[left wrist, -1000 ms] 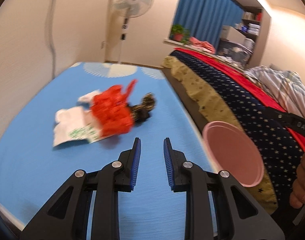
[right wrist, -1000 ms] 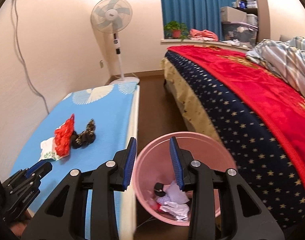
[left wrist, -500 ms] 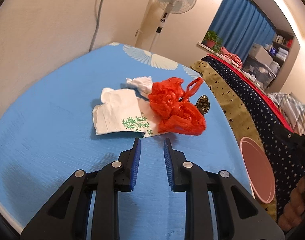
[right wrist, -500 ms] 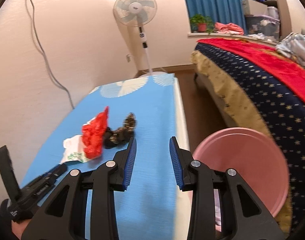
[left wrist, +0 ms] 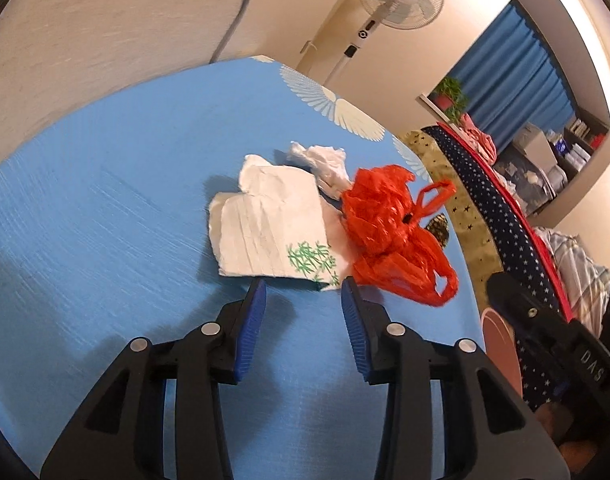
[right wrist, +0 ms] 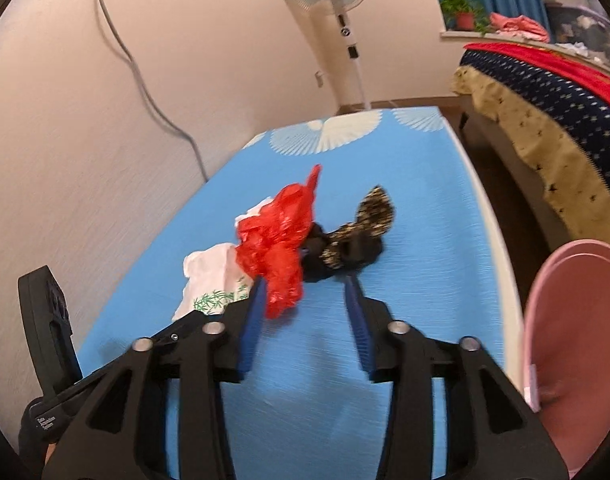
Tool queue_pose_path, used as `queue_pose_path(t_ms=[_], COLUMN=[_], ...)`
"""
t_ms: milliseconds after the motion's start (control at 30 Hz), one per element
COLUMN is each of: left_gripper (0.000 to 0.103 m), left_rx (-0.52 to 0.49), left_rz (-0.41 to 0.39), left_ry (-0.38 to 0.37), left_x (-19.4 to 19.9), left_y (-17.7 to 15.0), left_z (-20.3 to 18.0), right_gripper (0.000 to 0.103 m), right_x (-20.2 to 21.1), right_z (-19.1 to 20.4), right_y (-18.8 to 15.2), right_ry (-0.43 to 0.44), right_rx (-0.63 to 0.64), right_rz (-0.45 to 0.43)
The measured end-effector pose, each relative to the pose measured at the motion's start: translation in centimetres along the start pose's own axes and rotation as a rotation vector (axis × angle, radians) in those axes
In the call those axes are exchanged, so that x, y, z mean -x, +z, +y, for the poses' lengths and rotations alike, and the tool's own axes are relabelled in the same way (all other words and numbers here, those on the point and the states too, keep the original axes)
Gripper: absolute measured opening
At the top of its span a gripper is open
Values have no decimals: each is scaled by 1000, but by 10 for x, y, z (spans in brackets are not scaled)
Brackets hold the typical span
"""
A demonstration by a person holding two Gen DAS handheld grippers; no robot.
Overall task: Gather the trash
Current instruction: 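Grasp the white tissue with the left tool while the right tool grasps the red plastic bag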
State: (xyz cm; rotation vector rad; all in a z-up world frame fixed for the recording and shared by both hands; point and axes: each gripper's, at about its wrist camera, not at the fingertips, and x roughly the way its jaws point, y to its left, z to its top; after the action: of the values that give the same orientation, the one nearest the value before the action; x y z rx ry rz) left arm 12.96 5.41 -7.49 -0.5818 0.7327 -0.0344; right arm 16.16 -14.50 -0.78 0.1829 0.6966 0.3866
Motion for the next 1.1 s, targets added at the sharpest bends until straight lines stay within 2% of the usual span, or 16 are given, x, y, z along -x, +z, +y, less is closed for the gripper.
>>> queue_pose_path(t_ms=[233,400,500,633,700,733,833,1100], left_gripper=[38,38,38,38,35,23,8,2], left_rx=[81,112,128,127,107,97,28,-150], left_rz=[3,-21,-33,-63,-84,-93,-130,-194], left_ry=[-34,-31,-25,-21,-13,-9,-1,46], left_x=[-8,-10,-11,-9,-6,-4,5,38], left_y=[5,7,12,16,18,18,20,24], left_z=[13,16,16,15,13,12,2,-26], right_gripper=[46,22,16,13,11,11,10,9], right_x=[-24,-30,-29,-24,-21,-19,-11,17], right_z=[5,9,10,13,15,16,18,24], right_y=[-2,-4,-6,-8,-8,-7,-4,3], right_ry=[28,27,18,10,7,8,7,-1], right_rx=[-17,7,13,34,46,49,62,93], right_rz=[46,64,62,55,49,44,29,-27])
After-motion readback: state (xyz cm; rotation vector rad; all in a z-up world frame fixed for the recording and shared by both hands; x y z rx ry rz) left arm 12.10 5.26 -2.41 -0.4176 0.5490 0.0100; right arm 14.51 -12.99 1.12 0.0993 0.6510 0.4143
